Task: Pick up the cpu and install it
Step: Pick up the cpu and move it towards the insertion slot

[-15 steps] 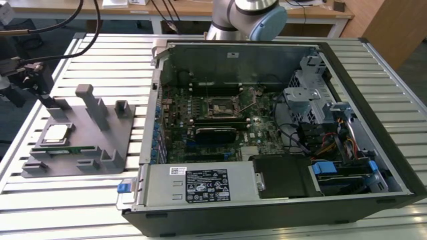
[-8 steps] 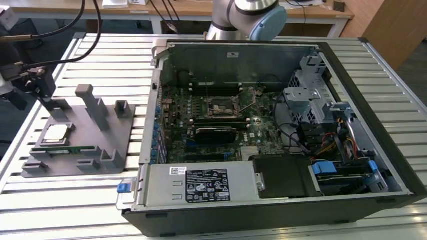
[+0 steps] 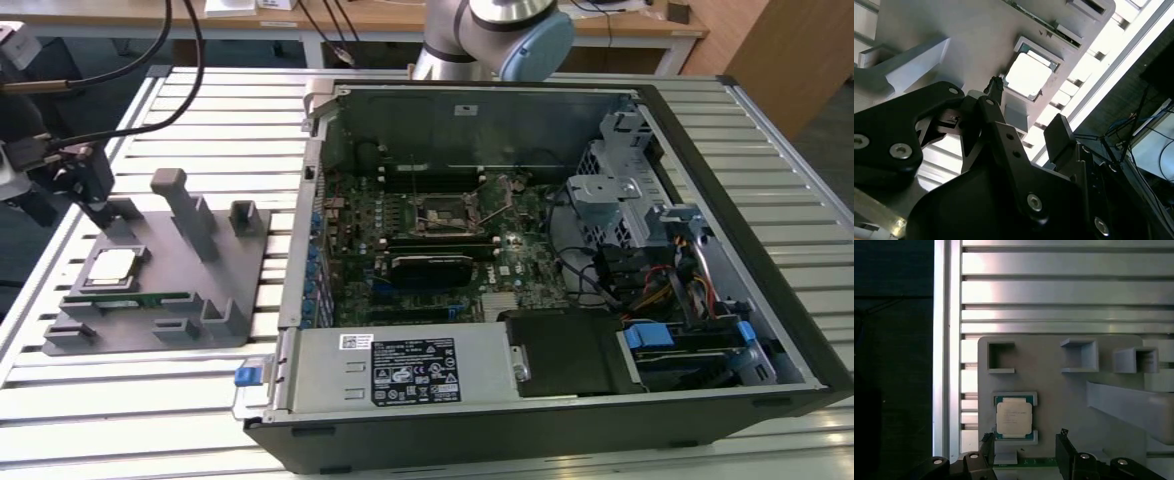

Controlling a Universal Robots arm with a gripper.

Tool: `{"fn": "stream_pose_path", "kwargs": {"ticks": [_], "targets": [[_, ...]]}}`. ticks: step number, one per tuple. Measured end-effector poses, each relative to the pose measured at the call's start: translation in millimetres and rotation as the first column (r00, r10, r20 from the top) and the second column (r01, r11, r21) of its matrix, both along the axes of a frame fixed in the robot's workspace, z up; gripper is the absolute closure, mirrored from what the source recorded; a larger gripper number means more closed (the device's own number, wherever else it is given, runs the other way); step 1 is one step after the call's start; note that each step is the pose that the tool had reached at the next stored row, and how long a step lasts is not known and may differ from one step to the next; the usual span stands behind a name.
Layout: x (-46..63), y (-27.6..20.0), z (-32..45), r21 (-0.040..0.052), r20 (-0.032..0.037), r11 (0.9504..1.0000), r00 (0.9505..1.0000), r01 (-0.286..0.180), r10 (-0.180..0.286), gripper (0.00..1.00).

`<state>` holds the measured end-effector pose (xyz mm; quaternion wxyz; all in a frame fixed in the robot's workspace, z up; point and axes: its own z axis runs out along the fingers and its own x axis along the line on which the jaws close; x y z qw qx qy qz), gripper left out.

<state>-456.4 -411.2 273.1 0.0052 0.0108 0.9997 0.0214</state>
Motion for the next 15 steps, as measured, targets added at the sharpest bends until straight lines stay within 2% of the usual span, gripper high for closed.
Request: {"fn": "stream_pose_path", "kwargs": {"ticks": [15], "targets": [[0.0, -2.0, -14.5, 0.0, 0.0001, 1.0, 1.0, 0.0, 0.0, 0.4]]}}
